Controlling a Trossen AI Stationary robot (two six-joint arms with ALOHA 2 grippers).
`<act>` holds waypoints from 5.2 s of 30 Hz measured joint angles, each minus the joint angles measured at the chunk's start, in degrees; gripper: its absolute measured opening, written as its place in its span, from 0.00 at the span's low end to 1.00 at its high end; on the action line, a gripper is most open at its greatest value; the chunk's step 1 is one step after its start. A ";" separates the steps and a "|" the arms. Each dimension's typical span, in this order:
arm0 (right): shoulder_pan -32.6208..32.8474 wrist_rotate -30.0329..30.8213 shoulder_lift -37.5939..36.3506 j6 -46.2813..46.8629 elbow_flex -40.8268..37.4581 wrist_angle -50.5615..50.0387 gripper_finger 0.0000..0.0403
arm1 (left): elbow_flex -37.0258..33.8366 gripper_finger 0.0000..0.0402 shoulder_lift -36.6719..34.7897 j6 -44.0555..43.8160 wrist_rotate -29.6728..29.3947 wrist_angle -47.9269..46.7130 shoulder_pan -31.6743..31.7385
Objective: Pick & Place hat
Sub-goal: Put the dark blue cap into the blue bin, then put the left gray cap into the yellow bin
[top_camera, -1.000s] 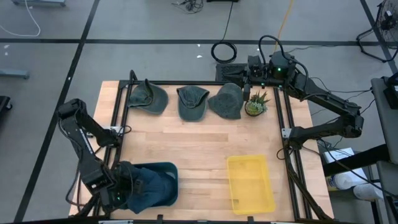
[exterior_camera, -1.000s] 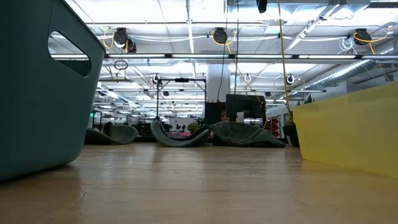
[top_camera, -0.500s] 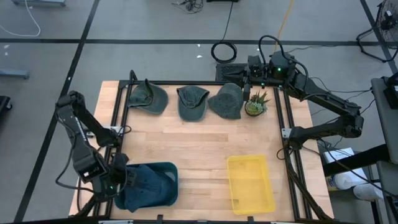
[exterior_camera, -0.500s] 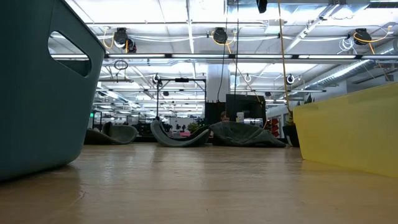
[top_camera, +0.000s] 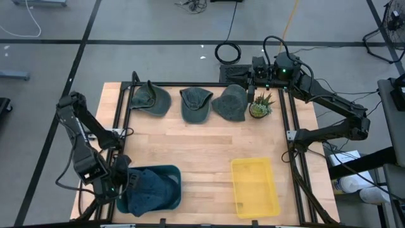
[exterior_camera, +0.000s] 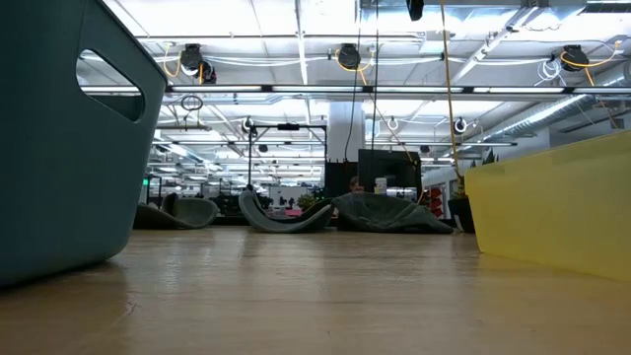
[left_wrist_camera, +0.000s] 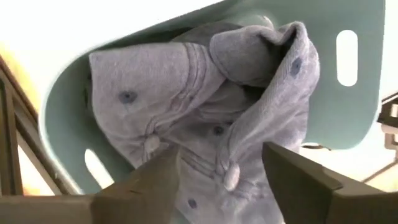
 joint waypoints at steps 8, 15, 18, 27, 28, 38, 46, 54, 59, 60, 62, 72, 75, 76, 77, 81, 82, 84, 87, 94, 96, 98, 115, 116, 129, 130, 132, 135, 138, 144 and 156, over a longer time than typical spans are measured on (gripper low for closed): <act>0.00 -0.01 0.00 0.00 0.00 -0.03 0.02 | 0.07 0.61 -4.17 1.51 -9.77 9.19 0.85; 0.00 0.00 0.00 1.27 0.00 -0.36 0.02 | 0.07 0.51 -0.73 10.48 -12.96 18.32 5.96; 0.00 -0.01 -0.02 1.27 0.00 -1.19 0.02 | 0.11 0.46 1.29 11.88 -10.53 19.55 7.96; 0.00 -0.02 -0.02 1.07 0.00 -4.50 0.02 | 0.11 0.33 8.68 10.02 2.57 12.94 9.44; -0.01 -0.01 -0.02 1.07 0.00 -4.52 0.02 | 0.11 0.31 9.36 9.89 3.13 11.89 9.44; -0.02 0.00 -0.02 1.05 0.00 -4.73 0.02 | 0.09 0.22 16.12 9.40 9.19 4.90 9.44; -0.02 -0.01 -0.02 1.03 0.00 -4.73 0.02 | 0.24 0.18 22.92 9.53 9.56 4.07 9.44; -0.01 -0.01 -0.02 1.03 0.00 -4.74 0.02 | 0.39 0.16 28.80 9.42 9.60 4.19 9.38; -0.02 0.00 -0.02 1.03 0.00 -4.75 0.02 | 0.39 0.16 30.68 8.41 7.69 4.13 9.40; -0.02 0.00 -0.02 1.03 0.00 -4.75 0.02 | 0.39 0.16 30.99 8.39 7.42 4.13 9.39; 0.00 0.00 -0.02 1.03 0.00 -4.75 0.02 | 0.37 0.16 31.48 8.39 7.16 4.19 9.38; 0.00 0.00 -0.02 1.03 0.00 -4.75 0.02 | 0.50 0.16 30.80 10.17 7.16 4.11 9.61; -0.02 0.00 -0.02 1.04 0.00 -4.75 0.02 | 1.01 0.16 28.27 12.80 6.36 3.75 9.88; 0.00 0.00 -0.02 1.03 0.00 -4.75 0.02 | 1.06 0.16 27.18 13.34 5.74 3.29 9.88; -0.02 0.01 -0.02 1.03 0.00 -4.74 0.02 | 1.21 0.16 25.96 13.44 4.75 2.67 9.88; -0.01 0.01 -0.02 1.03 0.00 -4.73 0.02 | 1.31 0.16 21.19 12.94 1.95 0.02 10.03; -0.01 0.00 -0.02 1.03 0.00 -4.73 0.02 | 1.31 0.16 20.15 12.96 1.26 -0.45 10.03; 0.00 0.00 -0.02 1.03 0.00 -4.73 0.02 | 1.39 0.16 18.06 14.04 -0.09 -0.55 10.09; 0.00 0.00 -0.02 1.04 0.00 -4.73 0.02 | 1.44 0.16 15.62 15.35 -1.30 -0.45 10.48; 0.00 0.00 -0.02 1.03 0.00 -4.73 0.02 | 1.51 0.16 9.87 17.99 -3.70 0.28 11.70; -0.01 0.00 -0.02 1.05 0.00 -4.73 0.02 | 1.53 0.16 7.91 19.67 -5.79 1.16 12.04; 0.00 -0.02 -0.02 1.05 0.00 -4.73 0.02 | 1.57 0.16 5.82 21.10 -6.97 1.68 12.28; 0.00 -3.15 -0.02 1.12 -0.01 -4.70 0.02 | 1.62 0.18 -12.32 24.18 -20.46 2.48 12.87; 0.00 -3.15 -0.02 1.53 0.00 -4.70 0.02 | 1.62 0.19 -13.38 25.57 -21.59 2.66 12.87; 0.00 -3.17 -0.02 10.51 0.00 -4.69 0.02 | 1.68 0.57 -23.17 39.58 -32.44 4.43 12.90; 0.00 -3.17 -0.02 10.51 0.00 -4.71 0.02 | 1.69 0.61 -23.49 40.63 -33.01 4.43 12.90; 0.00 -3.17 -0.02 10.51 0.00 -4.70 0.02 | 1.70 0.67 -23.84 43.25 -35.09 4.46 12.90; 0.00 -3.17 -0.02 10.53 0.00 -4.71 0.02 | 1.70 0.76 -23.76 50.67 -41.35 4.59 12.90; 0.00 -3.17 -0.02 12.33 0.00 -4.69 0.02 | 1.70 0.84 -23.32 64.20 -50.84 8.13 12.93; 0.00 -3.17 -0.02 16.70 0.00 -4.71 0.02 | 1.70 0.96 -22.63 108.64 -56.14 28.23 18.34; 0.00 -3.17 -0.02 14.07 0.00 -4.71 0.02 | 1.70 0.99 -22.62 134.12 -37.98 46.27 40.23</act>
